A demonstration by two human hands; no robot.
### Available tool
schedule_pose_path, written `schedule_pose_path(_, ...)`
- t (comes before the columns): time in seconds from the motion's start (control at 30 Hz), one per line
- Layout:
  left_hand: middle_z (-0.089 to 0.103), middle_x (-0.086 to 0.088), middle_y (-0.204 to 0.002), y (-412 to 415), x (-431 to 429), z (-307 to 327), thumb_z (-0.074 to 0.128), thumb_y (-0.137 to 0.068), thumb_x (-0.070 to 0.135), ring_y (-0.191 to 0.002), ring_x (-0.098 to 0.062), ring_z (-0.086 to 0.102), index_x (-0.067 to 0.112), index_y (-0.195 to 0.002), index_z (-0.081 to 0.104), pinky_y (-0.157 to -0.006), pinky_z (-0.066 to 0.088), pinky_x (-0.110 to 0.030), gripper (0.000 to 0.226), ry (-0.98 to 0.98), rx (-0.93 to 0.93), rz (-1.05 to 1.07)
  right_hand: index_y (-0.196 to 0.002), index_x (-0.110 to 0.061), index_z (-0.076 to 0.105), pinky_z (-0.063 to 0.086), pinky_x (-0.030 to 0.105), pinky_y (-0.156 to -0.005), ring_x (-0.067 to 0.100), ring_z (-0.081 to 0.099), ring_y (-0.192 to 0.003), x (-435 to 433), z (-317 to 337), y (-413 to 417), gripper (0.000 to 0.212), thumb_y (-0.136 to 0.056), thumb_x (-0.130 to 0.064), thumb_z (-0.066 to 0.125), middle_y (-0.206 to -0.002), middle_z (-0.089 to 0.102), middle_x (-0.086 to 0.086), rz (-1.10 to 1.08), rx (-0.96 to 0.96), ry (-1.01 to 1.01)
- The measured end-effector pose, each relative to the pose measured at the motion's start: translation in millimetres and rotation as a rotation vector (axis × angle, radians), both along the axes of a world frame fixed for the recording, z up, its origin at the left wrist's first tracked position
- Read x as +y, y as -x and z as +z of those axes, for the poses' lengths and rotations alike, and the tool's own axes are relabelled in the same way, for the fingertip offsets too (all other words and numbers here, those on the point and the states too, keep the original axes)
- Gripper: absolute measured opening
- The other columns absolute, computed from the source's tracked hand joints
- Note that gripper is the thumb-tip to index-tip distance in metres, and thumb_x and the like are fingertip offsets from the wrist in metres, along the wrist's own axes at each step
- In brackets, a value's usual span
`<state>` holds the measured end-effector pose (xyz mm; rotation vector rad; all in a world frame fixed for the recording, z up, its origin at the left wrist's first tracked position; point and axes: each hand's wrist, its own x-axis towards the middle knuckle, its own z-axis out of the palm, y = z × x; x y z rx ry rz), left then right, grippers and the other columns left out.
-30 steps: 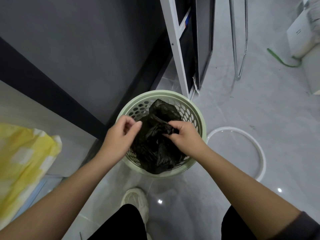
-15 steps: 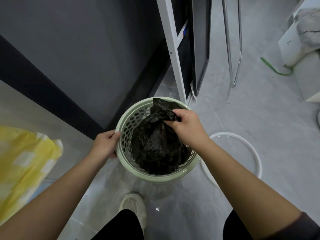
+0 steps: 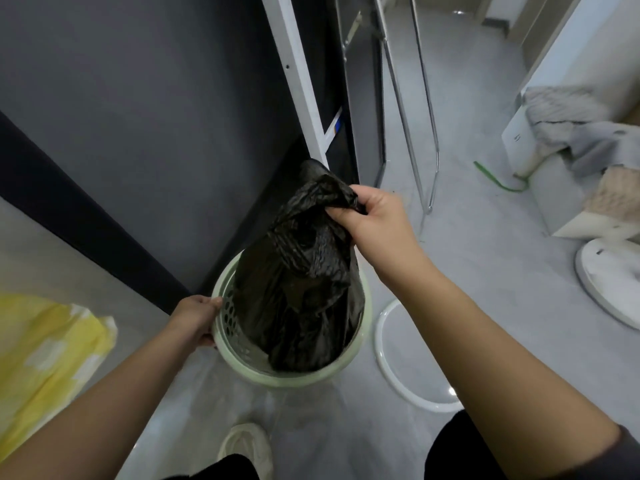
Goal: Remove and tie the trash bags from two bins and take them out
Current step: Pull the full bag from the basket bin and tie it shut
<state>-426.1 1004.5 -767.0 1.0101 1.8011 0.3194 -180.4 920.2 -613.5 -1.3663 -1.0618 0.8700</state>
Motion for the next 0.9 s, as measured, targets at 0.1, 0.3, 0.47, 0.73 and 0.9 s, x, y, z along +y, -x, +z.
schedule_pose_path(0.1,0.057,-0.016,-0.063,-3,2,3,0.053,-0.095,0.026,-0.050,-0.027,0.055,0.005,-0.090,0.062,-0.042,0.045,-0.029,0.023,-0.007,0.065,-0.025,-0.078,0.007,0.065,0.036,0.011,-0.050,0.000,0.046,-0.050,-10,25,-13,0.013,-0.083,-0.004,0.064,-0.060,0.054,-0.001,-0.054,0.033,-0.047)
schedule_pose_path(0.3,0.064,-0.022,-0.077,-12,3,12,0.050,-0.094,0.024,-0.058,-0.034,0.063,-0.003,-0.092,0.063,-0.042,0.049,-0.030,0.029,-0.038,0.276,-0.167,-0.086,0.007,0.067,0.057,0.041,-0.074,0.022,0.063,-0.078,-28,74,-37,0.008,-0.086,0.005,0.059,-0.084,0.067,0.017,-0.103,0.079,-0.121)
schedule_pose_path(0.47,0.066,-0.022,-0.081,-21,6,29,0.048,-0.088,0.009,-0.071,-0.035,0.068,-0.005,-0.087,0.062,-0.058,0.059,-0.038,0.020,-0.011,0.447,-0.289,-0.091,0.009,0.066,0.056,0.038,-0.079,0.022,0.063,-0.081,-45,100,-51,0.011,-0.088,0.003,0.059,-0.087,0.066,0.017,-0.150,0.011,-0.149)
schedule_pose_path(0.73,0.061,-0.015,-0.107,-49,-1,46,0.051,-0.088,0.015,-0.094,-0.029,0.063,-0.002,-0.119,0.054,-0.077,0.055,-0.036,0.035,0.000,0.673,-0.570,-0.081,-0.010,0.069,0.056,0.030,-0.074,0.014,0.065,-0.077,-72,108,-88,0.016,-0.087,0.002,0.061,-0.076,0.068,0.002,-0.232,-0.060,-0.183)
schedule_pose_path(0.9,0.052,-0.013,-0.127,-112,-17,48,0.052,-0.084,0.023,-0.110,-0.032,0.054,0.008,-0.121,0.051,-0.088,0.049,-0.042,0.041,-0.337,0.745,-0.807,-0.071,-0.023,0.071,0.052,0.031,-0.071,0.012,0.062,-0.073,-96,82,-122,0.017,-0.076,-0.008,0.064,-0.068,0.069,-0.007,-0.276,-0.077,-0.152)
